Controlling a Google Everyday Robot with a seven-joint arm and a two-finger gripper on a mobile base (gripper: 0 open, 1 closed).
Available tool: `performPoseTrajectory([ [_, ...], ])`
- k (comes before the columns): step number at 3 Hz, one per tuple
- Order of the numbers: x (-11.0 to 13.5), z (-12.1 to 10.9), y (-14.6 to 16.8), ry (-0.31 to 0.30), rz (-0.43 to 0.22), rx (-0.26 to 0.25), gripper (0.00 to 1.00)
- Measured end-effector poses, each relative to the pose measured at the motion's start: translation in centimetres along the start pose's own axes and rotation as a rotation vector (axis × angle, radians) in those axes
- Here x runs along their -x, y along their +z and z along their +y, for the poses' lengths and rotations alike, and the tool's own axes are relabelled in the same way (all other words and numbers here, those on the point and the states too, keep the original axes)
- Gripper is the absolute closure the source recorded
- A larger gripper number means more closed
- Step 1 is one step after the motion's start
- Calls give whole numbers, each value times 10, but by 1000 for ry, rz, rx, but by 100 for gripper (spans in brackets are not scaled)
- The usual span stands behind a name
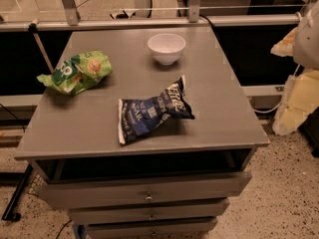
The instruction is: Place blue chip bag into white bowl
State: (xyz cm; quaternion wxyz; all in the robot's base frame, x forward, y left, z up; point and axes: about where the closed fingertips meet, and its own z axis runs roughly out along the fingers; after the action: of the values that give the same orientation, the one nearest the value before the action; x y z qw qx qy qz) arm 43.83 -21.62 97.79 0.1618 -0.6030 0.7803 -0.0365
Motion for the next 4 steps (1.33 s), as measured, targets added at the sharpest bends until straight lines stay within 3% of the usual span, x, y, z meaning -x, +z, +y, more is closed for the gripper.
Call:
performPoseTrajectory([
  [1,1,-1,0,2,-6,-1,0],
  [2,14,-3,22,-13,-60,41,0],
  [4,26,-9,32,-18,-75,53,0],
])
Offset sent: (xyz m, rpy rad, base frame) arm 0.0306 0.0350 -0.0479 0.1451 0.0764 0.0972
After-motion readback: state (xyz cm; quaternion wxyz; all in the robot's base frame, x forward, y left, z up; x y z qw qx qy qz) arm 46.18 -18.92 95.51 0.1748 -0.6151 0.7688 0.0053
